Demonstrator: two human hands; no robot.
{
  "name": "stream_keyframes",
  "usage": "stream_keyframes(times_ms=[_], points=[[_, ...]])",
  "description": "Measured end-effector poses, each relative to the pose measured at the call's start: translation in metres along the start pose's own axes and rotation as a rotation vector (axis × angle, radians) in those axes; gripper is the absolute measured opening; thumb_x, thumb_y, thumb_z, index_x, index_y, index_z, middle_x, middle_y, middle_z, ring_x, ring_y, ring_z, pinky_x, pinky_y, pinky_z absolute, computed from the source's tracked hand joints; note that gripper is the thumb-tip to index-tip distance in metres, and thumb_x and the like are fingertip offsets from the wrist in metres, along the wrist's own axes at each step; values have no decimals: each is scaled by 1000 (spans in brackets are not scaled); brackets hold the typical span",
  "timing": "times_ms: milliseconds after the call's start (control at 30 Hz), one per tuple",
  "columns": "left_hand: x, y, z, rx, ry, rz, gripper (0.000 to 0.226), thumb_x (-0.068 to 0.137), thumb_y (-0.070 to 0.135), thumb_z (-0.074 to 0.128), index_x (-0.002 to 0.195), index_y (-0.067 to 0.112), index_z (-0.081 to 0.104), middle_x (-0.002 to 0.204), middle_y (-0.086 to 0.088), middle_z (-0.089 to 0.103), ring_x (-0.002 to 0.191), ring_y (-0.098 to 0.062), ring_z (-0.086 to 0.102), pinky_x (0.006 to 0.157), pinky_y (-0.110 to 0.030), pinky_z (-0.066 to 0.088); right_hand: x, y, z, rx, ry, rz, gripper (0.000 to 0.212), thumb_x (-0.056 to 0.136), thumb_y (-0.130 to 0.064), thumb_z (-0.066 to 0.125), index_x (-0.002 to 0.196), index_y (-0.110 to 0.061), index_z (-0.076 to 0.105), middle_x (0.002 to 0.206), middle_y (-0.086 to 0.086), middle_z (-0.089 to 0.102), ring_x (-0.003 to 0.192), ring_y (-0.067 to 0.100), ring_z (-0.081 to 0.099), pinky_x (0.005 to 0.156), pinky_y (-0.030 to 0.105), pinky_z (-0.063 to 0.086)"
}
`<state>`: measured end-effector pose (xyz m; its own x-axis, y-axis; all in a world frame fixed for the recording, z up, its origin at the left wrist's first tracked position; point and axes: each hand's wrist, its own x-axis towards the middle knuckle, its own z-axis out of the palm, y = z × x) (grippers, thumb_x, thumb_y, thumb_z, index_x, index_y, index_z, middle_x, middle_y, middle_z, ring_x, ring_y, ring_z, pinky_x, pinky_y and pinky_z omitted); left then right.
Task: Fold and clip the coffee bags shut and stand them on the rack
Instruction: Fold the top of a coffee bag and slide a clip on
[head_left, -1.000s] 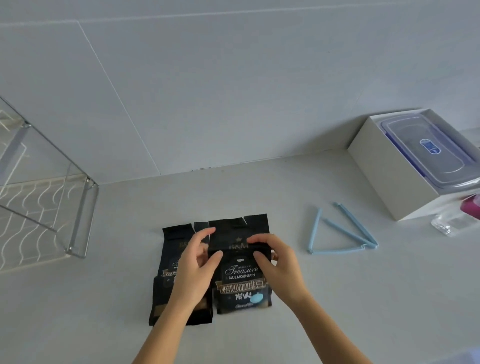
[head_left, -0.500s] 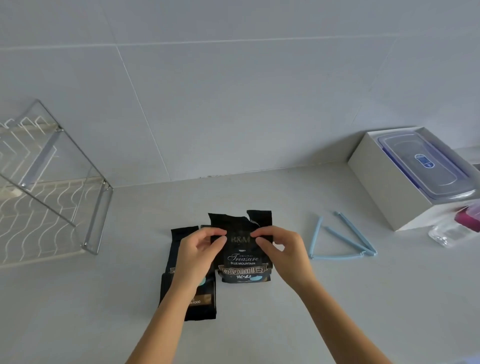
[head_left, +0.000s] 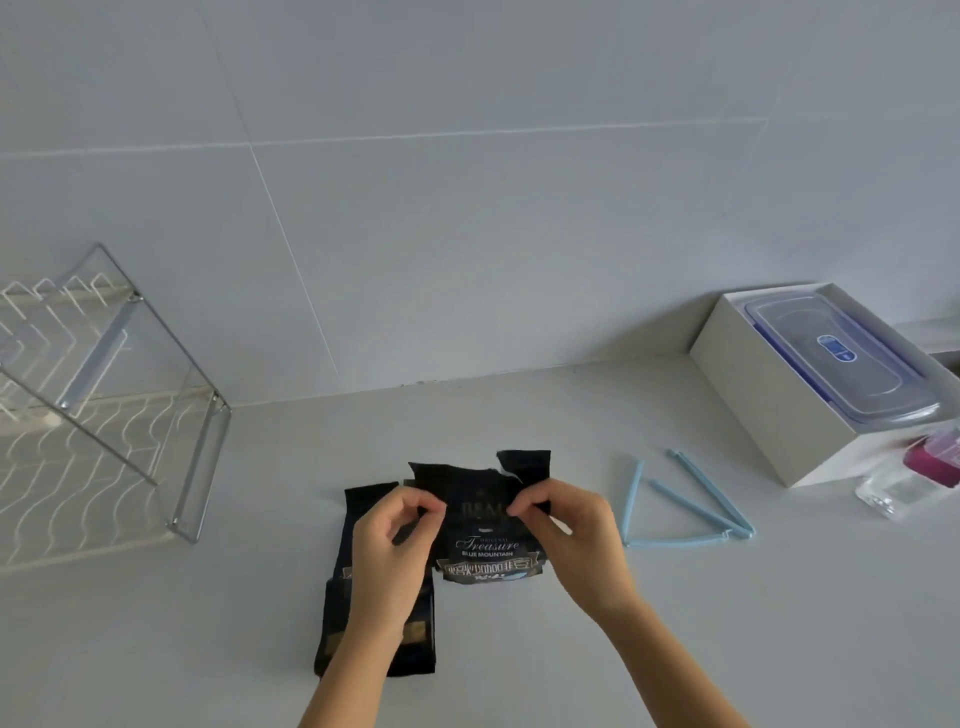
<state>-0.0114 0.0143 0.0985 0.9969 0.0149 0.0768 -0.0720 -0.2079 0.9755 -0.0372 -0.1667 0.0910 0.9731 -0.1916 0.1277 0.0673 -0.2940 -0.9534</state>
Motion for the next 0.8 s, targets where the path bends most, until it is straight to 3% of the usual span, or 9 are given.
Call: stream_keyframes(times_ms=[167, 300, 433, 533, 600, 700, 800], points=[[-5, -2, 1, 54, -84, -70, 32, 77, -5, 65, 63, 24, 65, 65, 1, 68, 69, -8, 64, 66, -18, 50, -3, 11, 8, 38, -6, 176, 41, 82, 10, 58, 64, -26, 68, 63, -6, 67, 62, 14, 59, 65, 37, 50], [0, 3, -7, -21, -64, 3, 24, 78, 3, 66, 69, 25, 67, 71, 7, 69, 69, -5, 65, 63, -8, 50, 4, 1, -2, 109, -12, 47, 33, 81, 4, 59, 68, -25, 70, 63, -10, 70, 59, 5, 61, 56, 17, 48], [5, -6, 5, 139, -144, -112, 19, 84, 6, 61, 87, 25, 66, 82, 3, 67, 78, -9, 61, 71, -16, 51, 8, 11, 5, -122, -37, 114, 32, 84, 4, 60, 71, -23, 70, 72, -10, 70, 71, 12, 65, 63, 20, 52], [1, -14, 2, 109, -185, -99, 24, 83, 10, 64, 94, 31, 65, 88, 9, 67, 82, -6, 64, 69, -10, 50, 6, 17, 0, -70, -33, 85, 39, 84, 4, 60, 73, -32, 71, 73, -12, 73, 71, 5, 66, 63, 15, 52], [-3, -20, -1, 96, -257, -106, 33, 82, 11, 66, 104, 34, 62, 101, 17, 65, 94, 1, 62, 72, -9, 51, 2, 19, -4, -76, -105, 97, 35, 84, -3, 62, 86, -37, 69, 84, -15, 72, 79, 3, 66, 68, 17, 55], [-8, -27, 2, 179, -333, -172, 45, 82, 13, 67, 123, 29, 54, 120, 12, 54, 110, -6, 54, 85, -25, 55, -2, 21, -6, -125, -245, 121, 44, 80, -13, 70, 111, -41, 57, 107, -14, 61, 96, -2, 59, 79, 15, 53], [-8, -30, 2, 294, -274, -114, 38, 80, 14, 69, 114, 26, 59, 116, 6, 54, 108, -7, 51, 92, -31, 52, -3, 26, -8, -216, -214, 86, 55, 73, -16, 76, 117, -39, 54, 125, -9, 40, 113, -1, 44, 94, 19, 46]])
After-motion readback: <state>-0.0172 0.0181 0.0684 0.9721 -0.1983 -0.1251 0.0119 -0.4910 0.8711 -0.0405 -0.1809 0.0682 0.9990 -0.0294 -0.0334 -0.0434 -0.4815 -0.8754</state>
